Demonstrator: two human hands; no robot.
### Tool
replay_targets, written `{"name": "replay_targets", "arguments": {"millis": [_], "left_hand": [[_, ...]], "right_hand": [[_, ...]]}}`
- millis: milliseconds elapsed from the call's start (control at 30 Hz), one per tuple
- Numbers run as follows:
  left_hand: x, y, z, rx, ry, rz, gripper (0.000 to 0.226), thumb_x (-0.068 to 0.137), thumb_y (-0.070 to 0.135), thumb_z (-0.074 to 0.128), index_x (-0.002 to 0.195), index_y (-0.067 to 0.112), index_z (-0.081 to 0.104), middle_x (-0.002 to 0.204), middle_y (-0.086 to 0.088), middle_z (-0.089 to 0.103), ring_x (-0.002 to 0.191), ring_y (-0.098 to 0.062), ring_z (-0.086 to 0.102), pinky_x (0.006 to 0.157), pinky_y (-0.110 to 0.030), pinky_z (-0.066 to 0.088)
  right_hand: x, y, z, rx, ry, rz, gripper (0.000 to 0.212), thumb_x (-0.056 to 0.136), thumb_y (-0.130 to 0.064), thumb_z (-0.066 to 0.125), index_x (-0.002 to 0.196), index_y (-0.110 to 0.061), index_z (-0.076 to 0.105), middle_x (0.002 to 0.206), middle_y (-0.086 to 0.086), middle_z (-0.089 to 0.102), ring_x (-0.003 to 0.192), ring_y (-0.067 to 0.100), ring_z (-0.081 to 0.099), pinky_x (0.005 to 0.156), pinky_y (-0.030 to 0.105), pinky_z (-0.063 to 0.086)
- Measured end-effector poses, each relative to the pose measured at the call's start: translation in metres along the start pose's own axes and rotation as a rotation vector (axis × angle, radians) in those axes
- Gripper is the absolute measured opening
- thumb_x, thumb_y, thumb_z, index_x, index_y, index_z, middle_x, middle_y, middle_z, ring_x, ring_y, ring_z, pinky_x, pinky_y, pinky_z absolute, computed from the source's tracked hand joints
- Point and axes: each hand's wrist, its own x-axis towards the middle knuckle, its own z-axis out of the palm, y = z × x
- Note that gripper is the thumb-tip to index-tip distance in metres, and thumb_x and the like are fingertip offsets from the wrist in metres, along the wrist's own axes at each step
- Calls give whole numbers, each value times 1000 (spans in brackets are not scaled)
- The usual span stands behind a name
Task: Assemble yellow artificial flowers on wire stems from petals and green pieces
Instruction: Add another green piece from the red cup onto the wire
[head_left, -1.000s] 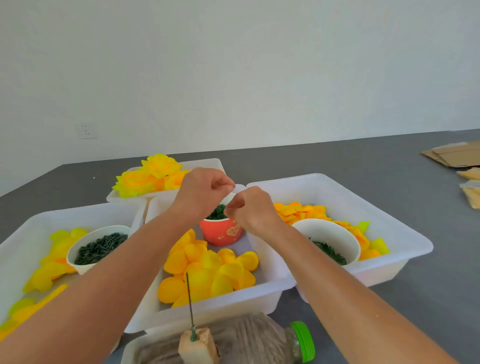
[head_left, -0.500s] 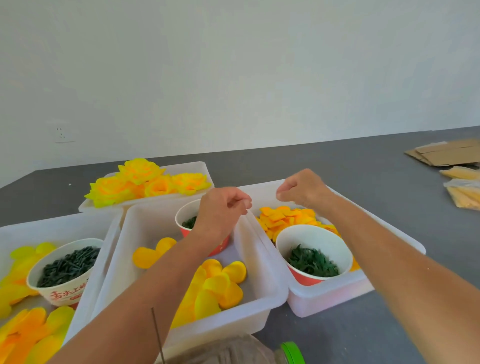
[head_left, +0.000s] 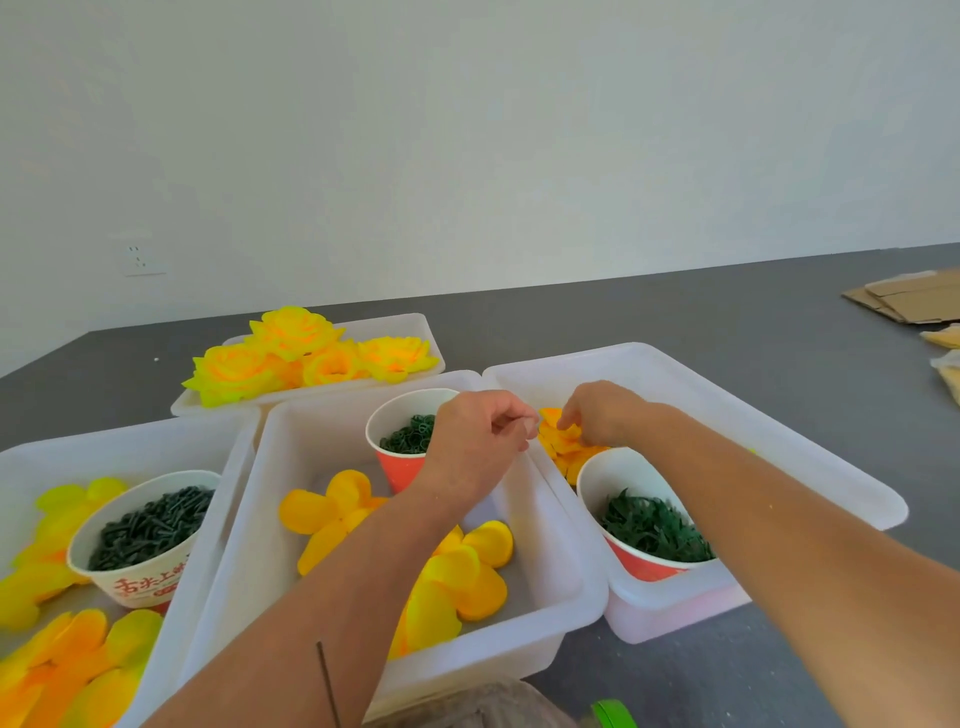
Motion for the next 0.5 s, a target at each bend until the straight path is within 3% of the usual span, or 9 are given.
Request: {"name": "replay_targets", "arguments": {"millis": [67,133,300,433,500], "left_hand": [[0,0,0,16,-5,6,12,86,4,60,81,7,71,68,4,63,55,13,55,60,2,38],[0,0,0,36,-5,12,12,86,5,60,81,7,71,68,4,63,55,13,55,61,3,37],[0,1,-1,46,-15,14,12,86,5,60,84,7,71,76,-4,70,59,4,56,62,1,39],[0,1,-2,42,-4,13,12,86,3,60,84,7,71,76,-5,69,60,2,56,62,0,39],[-1,1,-2,33,-5,7,12,86,4,60,84,7,71,77,-7,70,60,1,57,63,-2,41]], "right_hand": [[1,-2,1,-82,99,39,9,86,-6,56,79,-6,62,76,5,57,81,25,55,65,25,41],[3,-2,5,-92,151,55,25,86,-7,56,62,-10,50,64,2,47,72,23,50,59,24,36],[4,11,-6,90,381,96,16,90,-12,50,90,-6,66,97,9,64,92,27,58,72,28,42],[-6,25,-19,437,489,151,11,78,-16,64,70,-11,60,78,8,60,78,23,53,68,28,39],[-10,30,-20,568,567,177,9,75,-14,67,74,-11,59,75,5,56,76,21,50,67,28,37]]}}
